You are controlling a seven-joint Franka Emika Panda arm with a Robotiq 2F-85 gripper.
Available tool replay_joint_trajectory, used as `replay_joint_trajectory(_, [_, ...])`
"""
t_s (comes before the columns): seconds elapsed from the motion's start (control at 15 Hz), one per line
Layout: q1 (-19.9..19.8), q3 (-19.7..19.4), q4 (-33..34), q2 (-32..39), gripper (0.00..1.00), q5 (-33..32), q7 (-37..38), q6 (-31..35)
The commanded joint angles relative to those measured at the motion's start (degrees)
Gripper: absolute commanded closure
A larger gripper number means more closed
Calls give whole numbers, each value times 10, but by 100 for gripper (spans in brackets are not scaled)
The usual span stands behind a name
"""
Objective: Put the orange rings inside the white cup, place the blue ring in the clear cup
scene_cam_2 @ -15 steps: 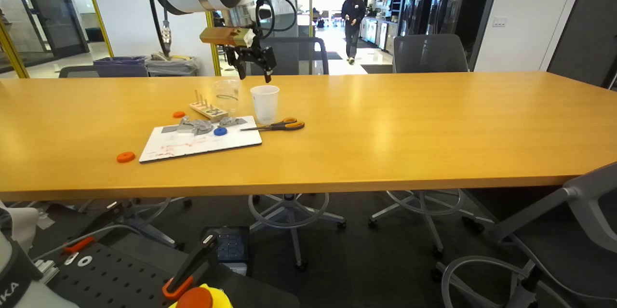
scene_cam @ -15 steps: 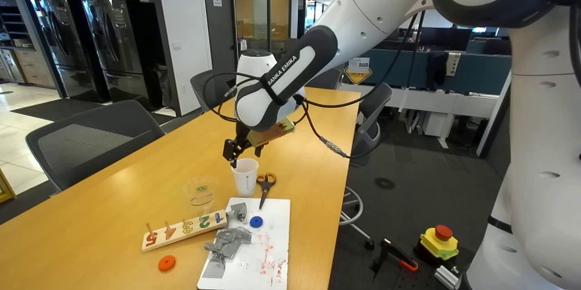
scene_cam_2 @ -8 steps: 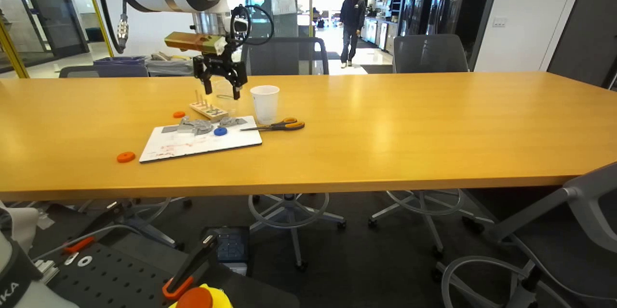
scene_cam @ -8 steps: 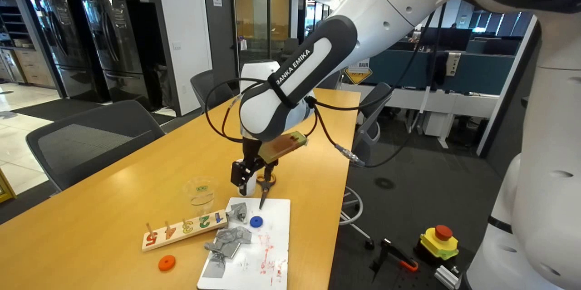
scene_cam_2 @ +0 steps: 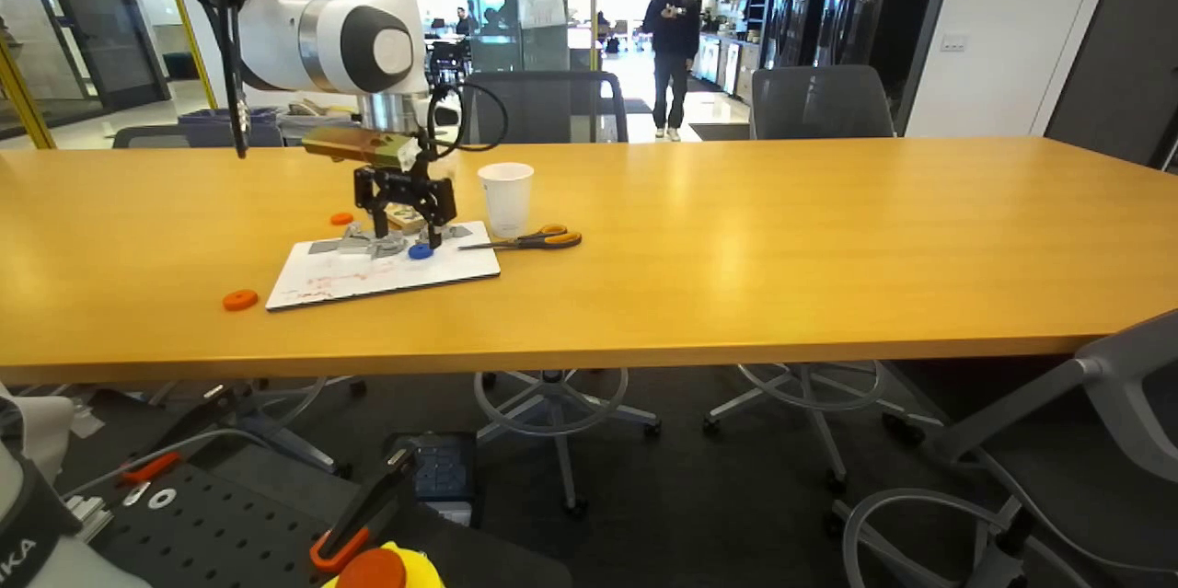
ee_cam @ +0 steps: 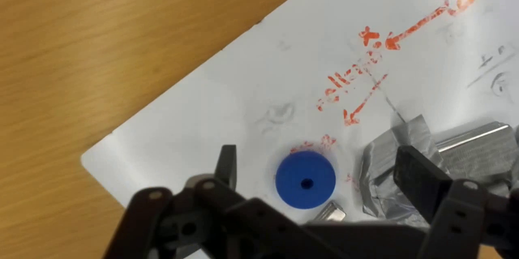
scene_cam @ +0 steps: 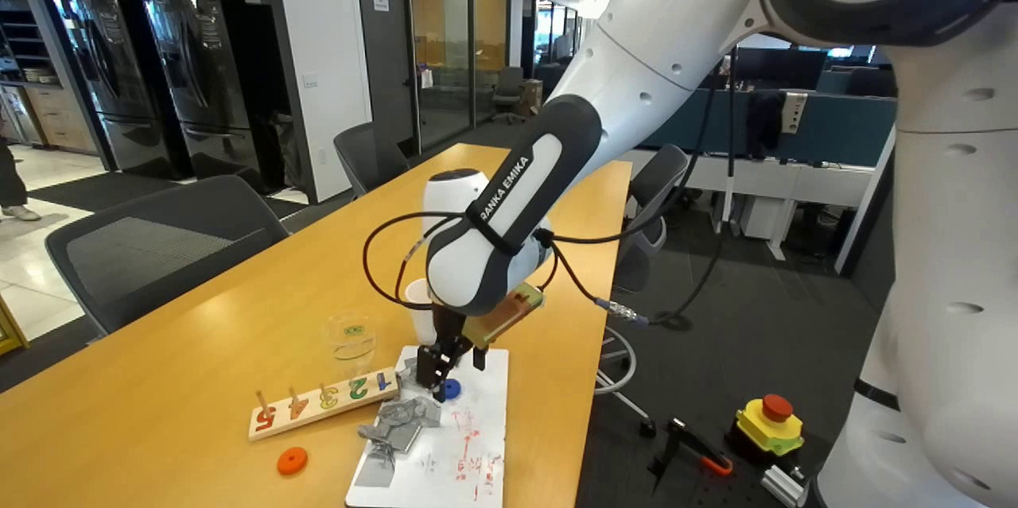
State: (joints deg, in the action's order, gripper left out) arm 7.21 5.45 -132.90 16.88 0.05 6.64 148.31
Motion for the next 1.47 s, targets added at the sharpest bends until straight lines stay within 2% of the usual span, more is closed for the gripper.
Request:
replay_joint_trajectory(0.0, [22,-18,13,42,0,-45,23,69])
replay_joint_trajectory(0.27, [47,-52,21,69,0,-92,46,118])
replay_joint_trajectory(0.6, [63,-75,23,61,0,-111,58,125])
replay_joint_trajectory(1.2, [39,-50,43,69,0,-75,29,103])
replay_joint_trajectory(1.27, [40,-50,45,70,2,-74,31,102])
replay_joint_trajectory(1.33, [40,-50,47,71,25,-73,30,101])
replay_joint_trajectory(1.4, [41,-51,49,71,27,-73,32,98])
